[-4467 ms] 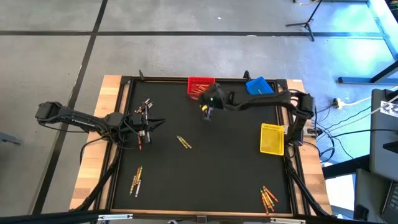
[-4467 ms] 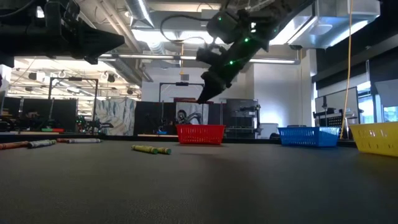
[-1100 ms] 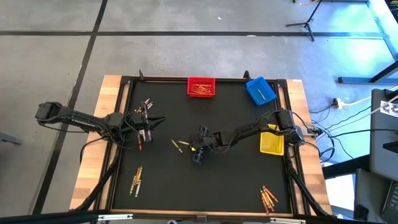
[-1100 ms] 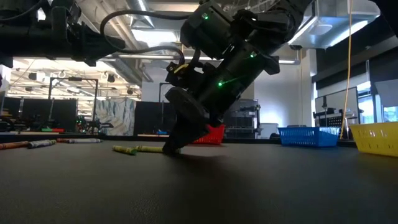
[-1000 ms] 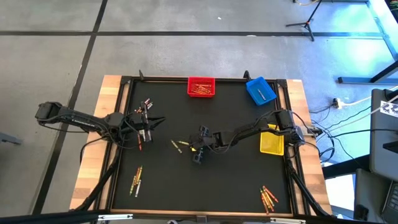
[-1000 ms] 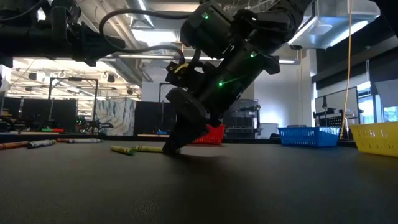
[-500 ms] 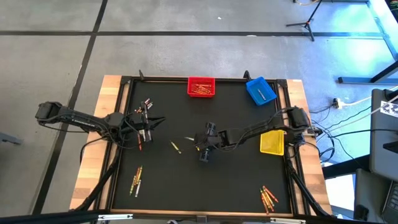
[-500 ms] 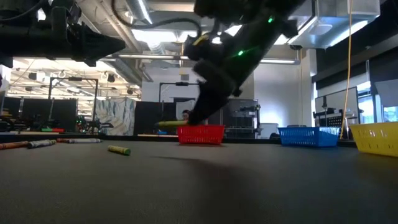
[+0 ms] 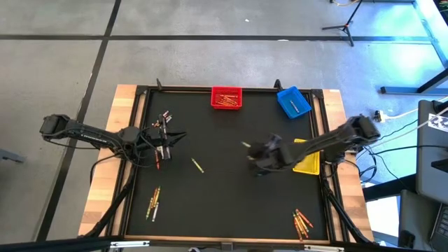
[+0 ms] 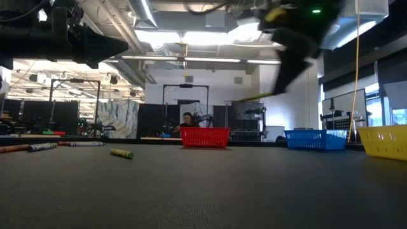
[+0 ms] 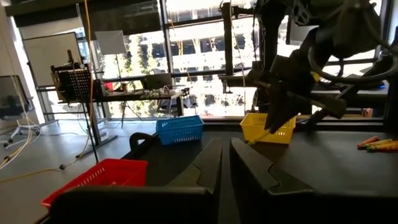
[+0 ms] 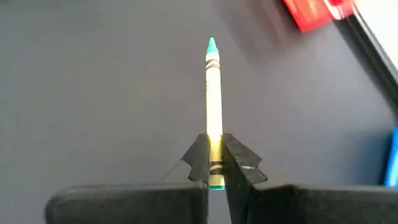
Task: Sort crayons
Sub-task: Put the green crayon into the yellow bin
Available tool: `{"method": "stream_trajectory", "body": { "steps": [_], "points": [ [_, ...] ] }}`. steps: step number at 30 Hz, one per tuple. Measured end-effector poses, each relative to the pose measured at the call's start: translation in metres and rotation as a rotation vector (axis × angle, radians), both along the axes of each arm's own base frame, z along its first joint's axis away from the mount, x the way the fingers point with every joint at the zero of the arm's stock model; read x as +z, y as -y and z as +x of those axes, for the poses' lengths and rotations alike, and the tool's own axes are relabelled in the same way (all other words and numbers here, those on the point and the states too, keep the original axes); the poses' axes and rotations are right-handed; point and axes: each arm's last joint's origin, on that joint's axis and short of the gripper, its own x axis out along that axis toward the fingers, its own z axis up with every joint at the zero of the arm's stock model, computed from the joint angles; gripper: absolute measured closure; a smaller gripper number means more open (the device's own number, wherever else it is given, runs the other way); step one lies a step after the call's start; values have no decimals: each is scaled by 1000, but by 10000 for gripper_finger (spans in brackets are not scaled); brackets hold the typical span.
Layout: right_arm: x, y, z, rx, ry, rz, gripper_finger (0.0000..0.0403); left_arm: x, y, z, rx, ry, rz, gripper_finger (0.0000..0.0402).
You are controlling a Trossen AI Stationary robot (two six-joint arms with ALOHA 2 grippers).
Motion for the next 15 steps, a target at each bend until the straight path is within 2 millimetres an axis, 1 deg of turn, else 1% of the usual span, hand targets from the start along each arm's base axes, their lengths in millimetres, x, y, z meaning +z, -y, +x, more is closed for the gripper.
{"method": "stream_trajectory", "body": {
  "steps": [5, 10, 12, 15],
  "points": [
    [2, -2, -52, -167, 53, 67, 385, 0, 0, 0, 0, 3, 0, 376],
    [1, 0, -97, -309, 102, 122, 386, 0, 0, 0, 1, 3, 6, 376],
    [1, 1, -111, -355, 97, 147, 385, 0, 0, 0, 1, 3, 7, 376],
    [-2, 2, -128, -409, 46, 206, 379, 0, 0, 0, 5, 3, 6, 376]
  ]
}}
